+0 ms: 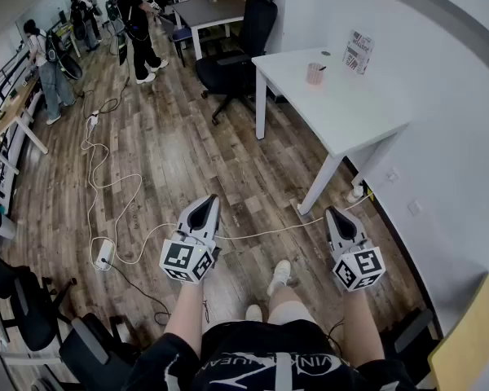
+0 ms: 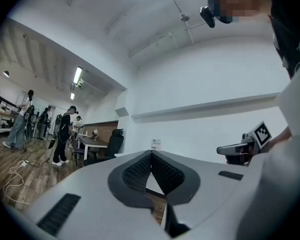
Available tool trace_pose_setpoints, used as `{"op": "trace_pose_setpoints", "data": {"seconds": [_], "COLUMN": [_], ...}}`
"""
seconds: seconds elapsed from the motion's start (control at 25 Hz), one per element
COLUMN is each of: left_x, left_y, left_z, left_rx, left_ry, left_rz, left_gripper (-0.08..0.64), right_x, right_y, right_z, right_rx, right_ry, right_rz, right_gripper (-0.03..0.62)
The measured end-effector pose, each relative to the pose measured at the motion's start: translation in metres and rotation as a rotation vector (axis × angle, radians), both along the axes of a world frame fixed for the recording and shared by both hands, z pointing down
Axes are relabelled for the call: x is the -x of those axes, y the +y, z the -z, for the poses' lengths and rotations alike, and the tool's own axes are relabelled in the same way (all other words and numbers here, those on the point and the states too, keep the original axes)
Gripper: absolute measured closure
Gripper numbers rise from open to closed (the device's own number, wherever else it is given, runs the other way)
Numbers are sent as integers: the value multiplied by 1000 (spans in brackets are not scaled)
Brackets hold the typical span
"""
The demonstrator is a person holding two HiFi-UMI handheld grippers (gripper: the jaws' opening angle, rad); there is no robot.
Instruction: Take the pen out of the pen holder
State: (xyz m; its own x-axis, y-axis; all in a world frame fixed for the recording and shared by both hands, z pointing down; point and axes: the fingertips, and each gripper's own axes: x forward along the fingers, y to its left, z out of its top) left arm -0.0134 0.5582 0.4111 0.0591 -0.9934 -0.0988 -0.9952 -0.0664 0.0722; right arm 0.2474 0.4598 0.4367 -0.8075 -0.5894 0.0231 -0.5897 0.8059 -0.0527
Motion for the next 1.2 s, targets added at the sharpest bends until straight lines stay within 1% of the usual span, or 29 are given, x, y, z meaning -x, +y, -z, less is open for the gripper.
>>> {"op": "trace_pose_setpoints", "data": {"seconds": [0.12,0.24,0.44,0.64,0.84,1.2], "left_x": [6,16,34,52,61,76], "left_y": [-21,-38,-76,-116,-160,-228], "left_z": [-2,-6,-13,-21,-21,-23], "left_rx": [1,10,34,57,73,97], "left_ry": [-11,-11,-1,8,10,31], "left_rz": [6,17,31,34,26,54], "left_gripper": [545,546,546,546,546,545], "right_x": [8,19,34,46,54,66], "right_y": [-22,-44,-84,-128,-176,-254], "right_z": [-3,-10,-20,-27,-25,-28], "right_rx": [-1,20,52,75,85,126], "right_ry": [-10,-21,-11,-6,-13,8], "right_rz": [5,6,11,-8,-30,-26], "right_gripper": [555,555,555,555,555,555]}}
